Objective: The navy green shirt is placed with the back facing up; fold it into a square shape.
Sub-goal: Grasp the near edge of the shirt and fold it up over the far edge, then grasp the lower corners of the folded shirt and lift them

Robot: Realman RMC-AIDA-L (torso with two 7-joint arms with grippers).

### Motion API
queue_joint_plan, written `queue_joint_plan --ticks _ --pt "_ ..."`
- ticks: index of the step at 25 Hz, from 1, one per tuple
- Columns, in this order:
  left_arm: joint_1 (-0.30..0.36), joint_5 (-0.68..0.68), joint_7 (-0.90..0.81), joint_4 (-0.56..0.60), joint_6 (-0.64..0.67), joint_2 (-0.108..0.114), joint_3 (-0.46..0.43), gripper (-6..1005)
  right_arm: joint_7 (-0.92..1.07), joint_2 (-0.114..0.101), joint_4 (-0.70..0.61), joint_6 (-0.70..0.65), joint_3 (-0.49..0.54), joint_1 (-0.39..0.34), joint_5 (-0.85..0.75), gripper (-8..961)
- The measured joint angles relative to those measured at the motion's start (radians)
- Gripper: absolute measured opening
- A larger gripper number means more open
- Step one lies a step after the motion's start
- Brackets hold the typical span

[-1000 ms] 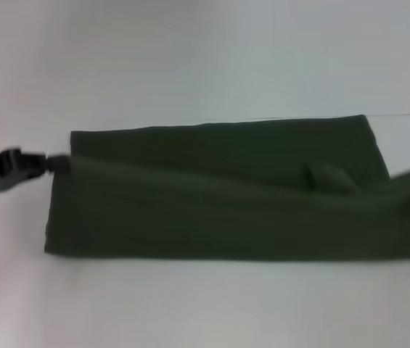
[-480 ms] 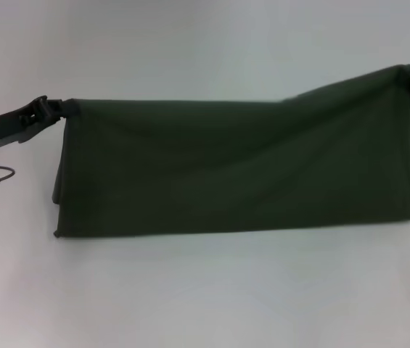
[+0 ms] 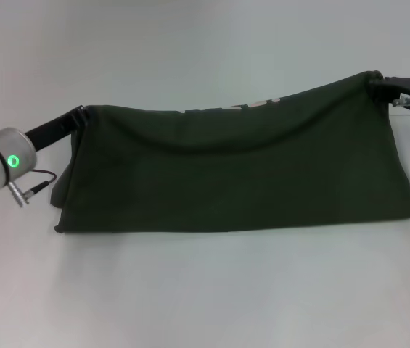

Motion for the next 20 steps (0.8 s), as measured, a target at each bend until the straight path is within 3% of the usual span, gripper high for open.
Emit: queue_joint_plan --ticks 4,11,16,20 --pt "-0.008 -0.057 0.072 -0.002 -0.075 -0.031 0.001 4 -0.019 0.018 0.011 0.089 -0.024 0.012 0.021 37" --pt "-0.008 -0.090 0.091 -0.017 -0.101 -0.041 0.001 14 -0.013 0.019 0.026 0.143 -0.045 0.007 0.023 91" --pt "0.006 -0.144 0.092 -0.021 -0.109 -0.044 0.000 180 -0.011 0.011 0.024 0.149 -0.046 -0.005 0.022 182" --pt "0.040 -0.157 0.085 -0.015 -0.046 -0.024 0.005 329 0.010 0.003 -0.012 0.090 -0.038 -0.042 0.023 254"
